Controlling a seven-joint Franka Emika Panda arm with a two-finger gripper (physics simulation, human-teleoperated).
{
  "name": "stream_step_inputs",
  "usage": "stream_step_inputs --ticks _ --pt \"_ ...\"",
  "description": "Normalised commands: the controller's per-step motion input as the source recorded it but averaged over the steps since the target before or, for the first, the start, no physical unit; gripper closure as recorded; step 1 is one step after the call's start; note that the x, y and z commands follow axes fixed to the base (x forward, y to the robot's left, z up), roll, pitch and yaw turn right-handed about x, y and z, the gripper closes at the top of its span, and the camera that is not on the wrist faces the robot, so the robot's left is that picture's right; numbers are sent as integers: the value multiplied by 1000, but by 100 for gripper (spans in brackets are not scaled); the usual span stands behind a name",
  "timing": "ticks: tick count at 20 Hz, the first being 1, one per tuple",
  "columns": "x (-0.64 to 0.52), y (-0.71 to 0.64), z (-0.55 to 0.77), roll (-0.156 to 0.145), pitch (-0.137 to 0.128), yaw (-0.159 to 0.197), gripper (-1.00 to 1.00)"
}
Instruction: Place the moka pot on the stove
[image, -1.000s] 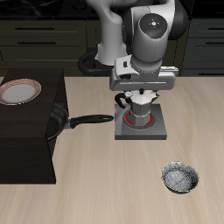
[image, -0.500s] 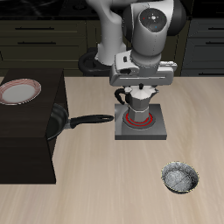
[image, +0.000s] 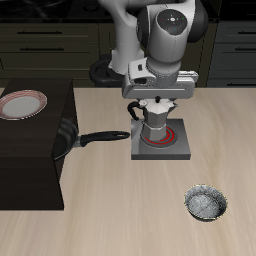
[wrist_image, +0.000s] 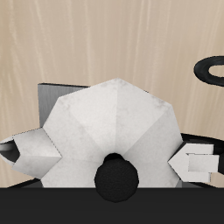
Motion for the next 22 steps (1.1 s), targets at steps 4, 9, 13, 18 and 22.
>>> stream_step_inputs --ticks 4,9,13,18,22 --pt "97 24 -74 -1 0 0 100" --pt "62 90 -274 8 59 -2 100" --pt "-74 135 -153 36 20 29 100" --pt "-57 3 25 -15 -27 25 100" --pt "58 -61 193 -17 -10 -24 -100"
